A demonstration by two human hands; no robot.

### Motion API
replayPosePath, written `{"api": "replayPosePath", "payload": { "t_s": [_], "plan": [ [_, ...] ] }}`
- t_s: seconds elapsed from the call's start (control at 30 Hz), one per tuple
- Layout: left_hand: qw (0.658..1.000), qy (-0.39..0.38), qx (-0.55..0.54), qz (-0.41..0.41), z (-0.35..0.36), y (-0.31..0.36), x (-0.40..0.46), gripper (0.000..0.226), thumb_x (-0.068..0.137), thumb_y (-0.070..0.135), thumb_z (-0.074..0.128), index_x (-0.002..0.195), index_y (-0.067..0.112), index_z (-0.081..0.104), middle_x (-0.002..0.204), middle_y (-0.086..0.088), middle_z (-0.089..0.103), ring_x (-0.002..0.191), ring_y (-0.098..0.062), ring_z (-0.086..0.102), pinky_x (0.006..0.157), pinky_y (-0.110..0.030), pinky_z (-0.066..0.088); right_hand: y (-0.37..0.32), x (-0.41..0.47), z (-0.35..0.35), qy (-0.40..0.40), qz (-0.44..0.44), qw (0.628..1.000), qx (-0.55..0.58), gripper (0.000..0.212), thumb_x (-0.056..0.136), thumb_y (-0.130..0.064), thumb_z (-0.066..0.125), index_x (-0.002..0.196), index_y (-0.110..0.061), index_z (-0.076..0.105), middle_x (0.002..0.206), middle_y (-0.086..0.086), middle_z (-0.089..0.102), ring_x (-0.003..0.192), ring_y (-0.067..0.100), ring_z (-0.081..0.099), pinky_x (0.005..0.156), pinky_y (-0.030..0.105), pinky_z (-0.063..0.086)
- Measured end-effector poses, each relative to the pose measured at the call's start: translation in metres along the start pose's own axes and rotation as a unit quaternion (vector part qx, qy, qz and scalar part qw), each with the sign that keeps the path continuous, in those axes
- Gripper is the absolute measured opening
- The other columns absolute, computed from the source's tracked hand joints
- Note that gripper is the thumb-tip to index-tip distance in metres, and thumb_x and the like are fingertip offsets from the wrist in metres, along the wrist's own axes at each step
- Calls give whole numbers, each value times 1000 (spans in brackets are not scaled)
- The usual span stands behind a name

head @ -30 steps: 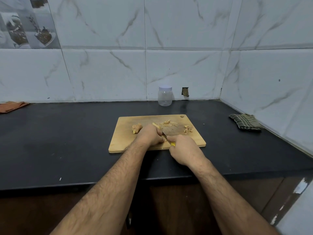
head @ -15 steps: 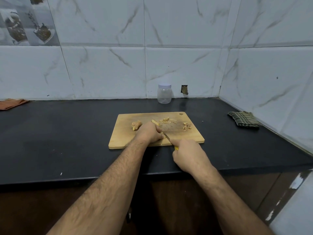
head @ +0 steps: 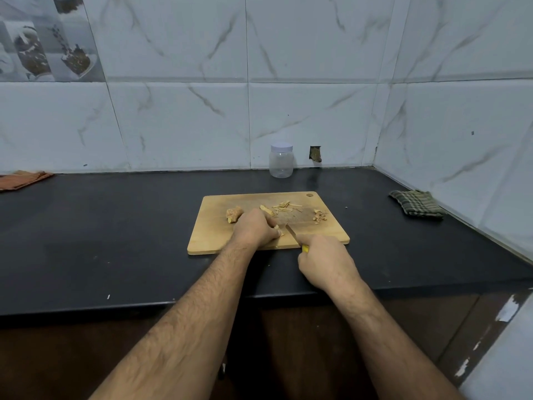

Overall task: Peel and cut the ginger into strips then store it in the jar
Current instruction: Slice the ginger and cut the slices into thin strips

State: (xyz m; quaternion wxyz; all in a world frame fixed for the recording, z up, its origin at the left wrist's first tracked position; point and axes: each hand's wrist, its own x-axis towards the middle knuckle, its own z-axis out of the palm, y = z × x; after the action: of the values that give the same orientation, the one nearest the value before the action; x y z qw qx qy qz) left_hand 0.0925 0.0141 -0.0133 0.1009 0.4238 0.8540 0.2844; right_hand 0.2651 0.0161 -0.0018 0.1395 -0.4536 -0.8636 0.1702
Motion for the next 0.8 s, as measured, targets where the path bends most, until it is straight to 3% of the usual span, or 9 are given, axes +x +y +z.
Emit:
{"api": "replayPosePath", "payload": {
  "t_s": [0.13,0.27,0.4,0.8],
  "plan": [
    [1000,7,-3,7,0,-1,-2,28,86,30,75,113,27,74,117,6,71,112,-14,61,99,-32,49,-5,4,2,8,-15,999,27,54,94,-17,50,145,-36,49,136,-1,60,108,19,62,87,32,54],
    [1000,5,-5,8,0,-1,-3,19,86,27,73,104,28,77,110,6,74,110,-16,63,99,-33,50,-11,9,5,9,-23,999,28,54,95,-16,50,145,-36,49,142,-2,56,119,18,57,92,31,52],
    [1000,-5,3,13,-1,0,-3,17,86,27,72,102,29,78,106,6,74,106,-15,63,97,-34,51,-13,11,5,0,-20,999,29,56,93,-15,50,145,-37,49,142,-2,56,113,18,60,90,34,55],
    [1000,-14,16,13,-2,1,0,11,85,30,73,95,30,79,99,8,75,100,-14,64,93,-34,53,-22,18,5,-16,-27,999,-19,60,93,-8,49,147,-35,46,137,3,59,121,24,56,94,36,53]
  ]
}}
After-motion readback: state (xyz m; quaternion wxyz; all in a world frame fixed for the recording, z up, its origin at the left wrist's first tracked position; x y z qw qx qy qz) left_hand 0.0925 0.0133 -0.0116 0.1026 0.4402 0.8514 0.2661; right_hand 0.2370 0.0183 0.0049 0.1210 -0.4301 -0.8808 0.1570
